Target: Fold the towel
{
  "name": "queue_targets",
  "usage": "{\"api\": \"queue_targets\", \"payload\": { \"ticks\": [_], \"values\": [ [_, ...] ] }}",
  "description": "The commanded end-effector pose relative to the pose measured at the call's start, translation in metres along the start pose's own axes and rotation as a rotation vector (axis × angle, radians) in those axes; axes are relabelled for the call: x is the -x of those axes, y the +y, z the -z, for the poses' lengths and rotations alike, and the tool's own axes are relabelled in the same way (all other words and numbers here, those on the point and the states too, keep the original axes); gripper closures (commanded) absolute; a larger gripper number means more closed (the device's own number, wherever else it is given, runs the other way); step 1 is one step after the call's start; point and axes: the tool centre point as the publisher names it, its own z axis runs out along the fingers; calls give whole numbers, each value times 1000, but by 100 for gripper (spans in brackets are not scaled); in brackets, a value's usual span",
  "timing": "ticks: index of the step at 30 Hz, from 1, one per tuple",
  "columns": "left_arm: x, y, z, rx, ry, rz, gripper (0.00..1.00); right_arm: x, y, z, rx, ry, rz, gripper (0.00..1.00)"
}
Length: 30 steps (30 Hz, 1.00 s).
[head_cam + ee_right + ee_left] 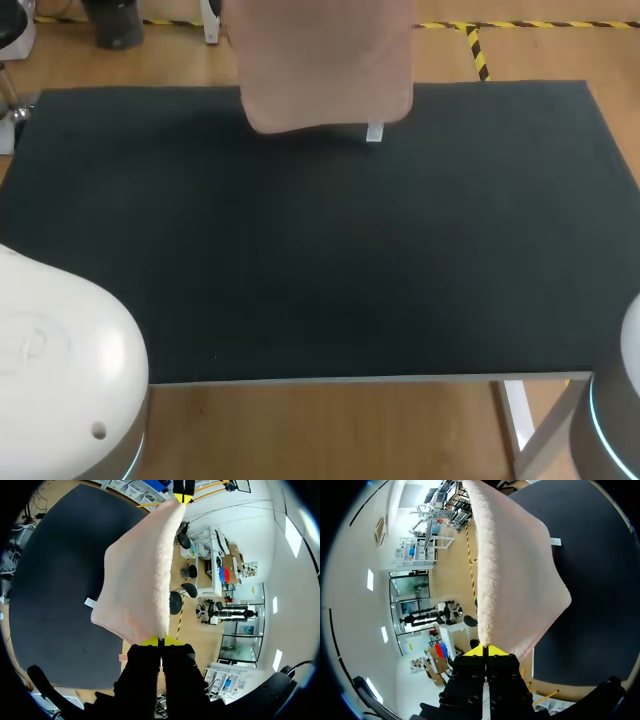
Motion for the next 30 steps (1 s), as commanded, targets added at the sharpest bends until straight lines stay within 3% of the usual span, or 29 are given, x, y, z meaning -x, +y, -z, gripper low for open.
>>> {"api": "queue_targets", "payload": {
  "ticks": [1, 8, 12, 30],
  "values": [
    [1, 0, -5, 4, 14, -8, 100, -7, -4, -16, 20, 9, -9, 100],
    [-5, 2, -3, 1, 22, -3, 100, -11, -8, -19, 17, 20, -18, 100],
    [-19, 1, 1, -14, 44, 0, 100, -21, -6, -15, 17, 36, -13, 100],
    [-100, -6, 32, -79, 137, 65, 100, -82, 13, 9, 62, 130, -26, 100]
  ]
}}
